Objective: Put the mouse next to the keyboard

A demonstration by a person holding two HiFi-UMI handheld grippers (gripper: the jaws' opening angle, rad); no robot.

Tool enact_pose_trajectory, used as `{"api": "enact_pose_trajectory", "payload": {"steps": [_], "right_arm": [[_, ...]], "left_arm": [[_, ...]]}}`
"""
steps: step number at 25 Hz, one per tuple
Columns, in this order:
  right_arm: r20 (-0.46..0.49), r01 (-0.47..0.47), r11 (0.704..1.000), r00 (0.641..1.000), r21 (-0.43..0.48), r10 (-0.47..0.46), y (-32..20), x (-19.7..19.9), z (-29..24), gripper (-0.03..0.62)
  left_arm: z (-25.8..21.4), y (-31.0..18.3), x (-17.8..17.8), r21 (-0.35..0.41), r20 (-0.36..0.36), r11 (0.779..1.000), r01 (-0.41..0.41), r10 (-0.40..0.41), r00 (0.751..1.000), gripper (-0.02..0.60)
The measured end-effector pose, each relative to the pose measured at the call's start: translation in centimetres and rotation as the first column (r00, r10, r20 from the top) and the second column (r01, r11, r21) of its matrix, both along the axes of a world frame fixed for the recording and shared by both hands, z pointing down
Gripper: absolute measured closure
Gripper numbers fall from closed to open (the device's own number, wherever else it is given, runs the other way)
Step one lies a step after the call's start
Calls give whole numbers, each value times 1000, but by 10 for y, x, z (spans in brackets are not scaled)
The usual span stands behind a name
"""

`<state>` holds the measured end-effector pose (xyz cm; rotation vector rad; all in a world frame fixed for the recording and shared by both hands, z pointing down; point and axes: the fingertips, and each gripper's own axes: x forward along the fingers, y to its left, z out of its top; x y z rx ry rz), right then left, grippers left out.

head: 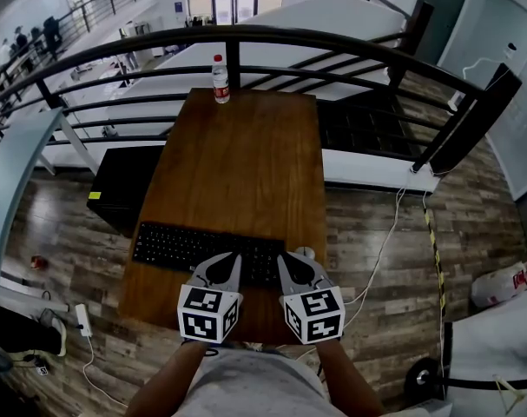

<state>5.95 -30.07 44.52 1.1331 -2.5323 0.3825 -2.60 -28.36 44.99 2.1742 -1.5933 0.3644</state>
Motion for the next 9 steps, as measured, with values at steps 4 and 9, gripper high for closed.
{"api": "enact_pose_trajectory", "payload": {"steps": [4,9], "right_arm": [[3,-2,1000,1000,-7,2,2,2,1,583],[4,-2,1000,1000,-18,2,2,1,5,583]], "left_arm": [[0,2,2,-2,2,1000,-6,6,1000,586],[3,2,2,-6,1,1000,-10,10,1000,586]]}}
